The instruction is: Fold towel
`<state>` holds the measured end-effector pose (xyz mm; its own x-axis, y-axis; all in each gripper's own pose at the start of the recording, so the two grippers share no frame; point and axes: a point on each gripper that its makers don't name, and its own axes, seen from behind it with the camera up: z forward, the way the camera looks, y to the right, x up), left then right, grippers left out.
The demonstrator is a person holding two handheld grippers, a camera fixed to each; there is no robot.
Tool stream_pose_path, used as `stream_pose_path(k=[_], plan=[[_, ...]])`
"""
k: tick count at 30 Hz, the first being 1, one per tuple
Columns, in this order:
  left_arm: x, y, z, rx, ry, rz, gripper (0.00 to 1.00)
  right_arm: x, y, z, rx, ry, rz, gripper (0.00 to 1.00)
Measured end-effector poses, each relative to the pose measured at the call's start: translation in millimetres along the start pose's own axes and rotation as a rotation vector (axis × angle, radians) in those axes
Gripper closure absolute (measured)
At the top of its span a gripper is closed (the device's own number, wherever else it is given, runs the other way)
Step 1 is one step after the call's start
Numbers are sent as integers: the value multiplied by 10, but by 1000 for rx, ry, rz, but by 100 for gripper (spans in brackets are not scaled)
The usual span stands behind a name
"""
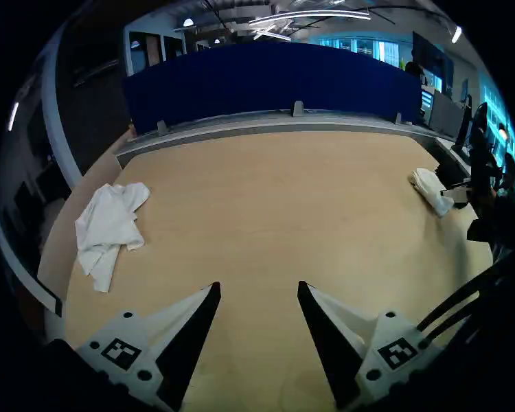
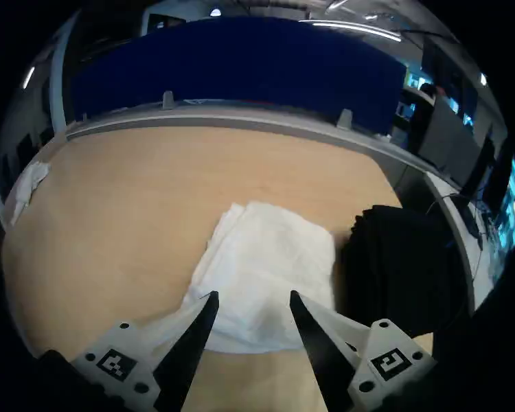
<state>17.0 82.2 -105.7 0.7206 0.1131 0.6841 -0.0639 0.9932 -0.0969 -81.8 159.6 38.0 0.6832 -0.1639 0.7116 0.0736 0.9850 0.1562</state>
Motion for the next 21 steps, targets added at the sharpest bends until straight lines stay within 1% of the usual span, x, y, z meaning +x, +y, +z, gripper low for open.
stream_pose_path(k=[5,8,11,14,17,21], plan=[[-43,-39,-29,9,-5,-1,17,-322,-49,106,20,-64,-13,20],[-47,-48,-33,10,-5,-2,17,-396,-51,142,27,-55,-24,20],[-35,-43,-30,7,-4,1,17,-390,-44,131,35,-58,-20,20],[-16,-33,-20,5,-3,4,17,-293,-52,71,38,-48,-31,20],[-2,-22,-12,2,-1,2,17,-123,-48,2,36,-14,-55,20],[0,-17,-3,1,0,-2,17,146,5,-8,31,24,-74,20]])
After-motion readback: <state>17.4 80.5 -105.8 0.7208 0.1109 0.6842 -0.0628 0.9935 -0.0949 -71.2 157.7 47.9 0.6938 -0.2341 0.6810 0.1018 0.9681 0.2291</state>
